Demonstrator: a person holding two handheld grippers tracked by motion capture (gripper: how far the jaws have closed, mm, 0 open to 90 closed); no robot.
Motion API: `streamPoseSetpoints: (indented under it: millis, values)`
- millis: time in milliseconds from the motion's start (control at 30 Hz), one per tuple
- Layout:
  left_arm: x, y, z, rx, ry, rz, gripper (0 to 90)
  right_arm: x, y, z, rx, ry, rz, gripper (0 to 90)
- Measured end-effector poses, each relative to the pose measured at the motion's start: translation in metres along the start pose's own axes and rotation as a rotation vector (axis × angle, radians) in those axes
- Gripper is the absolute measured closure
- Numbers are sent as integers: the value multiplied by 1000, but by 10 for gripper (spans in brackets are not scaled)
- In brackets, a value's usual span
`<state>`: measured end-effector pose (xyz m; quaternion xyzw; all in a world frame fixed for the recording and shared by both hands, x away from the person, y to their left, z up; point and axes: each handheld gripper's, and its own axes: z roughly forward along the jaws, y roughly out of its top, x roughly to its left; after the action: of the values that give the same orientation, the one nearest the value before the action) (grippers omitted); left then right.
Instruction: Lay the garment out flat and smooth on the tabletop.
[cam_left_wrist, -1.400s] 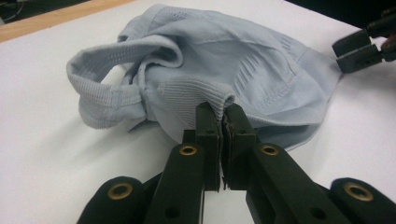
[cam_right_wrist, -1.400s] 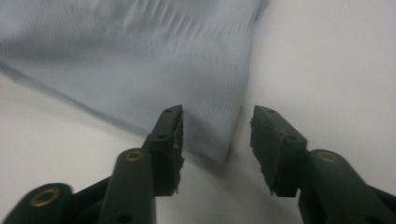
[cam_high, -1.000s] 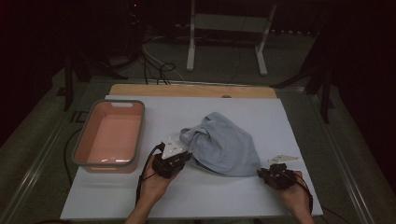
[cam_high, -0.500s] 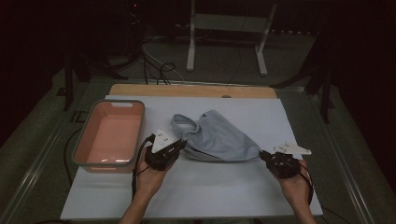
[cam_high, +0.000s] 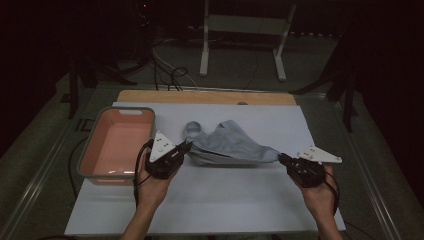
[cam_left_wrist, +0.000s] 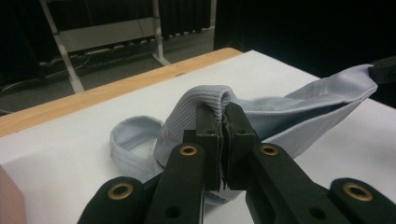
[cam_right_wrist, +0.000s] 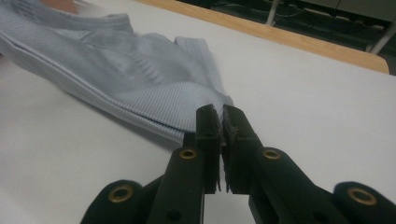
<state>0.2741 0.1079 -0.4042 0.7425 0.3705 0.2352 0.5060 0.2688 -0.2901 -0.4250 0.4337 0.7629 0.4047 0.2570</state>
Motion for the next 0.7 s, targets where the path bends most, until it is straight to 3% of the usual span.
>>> streamPoseSetpoints:
  millis: [100,200,333,500,600,700]
  values:
    - [-1,-4,-2,18,-9,7,875,3,0,-2,3,5,-11,860]
    - [-2,-14,-3,47,-39,-19,873,5,-2,-3,9,13,-20,860]
    - [-6,-27,-4,89,-48,-4,869,12,-7,-5,28,35,-35,859]
    - [-5,-36,-10,101,-66,3,848,19,-17,-9,49,65,-50,861]
    - [-1,-38,-15,74,-80,-11,697,23,-22,-11,65,82,-68,819]
    - [2,-38,-14,80,-85,-26,576,23,-23,-12,67,78,-64,633]
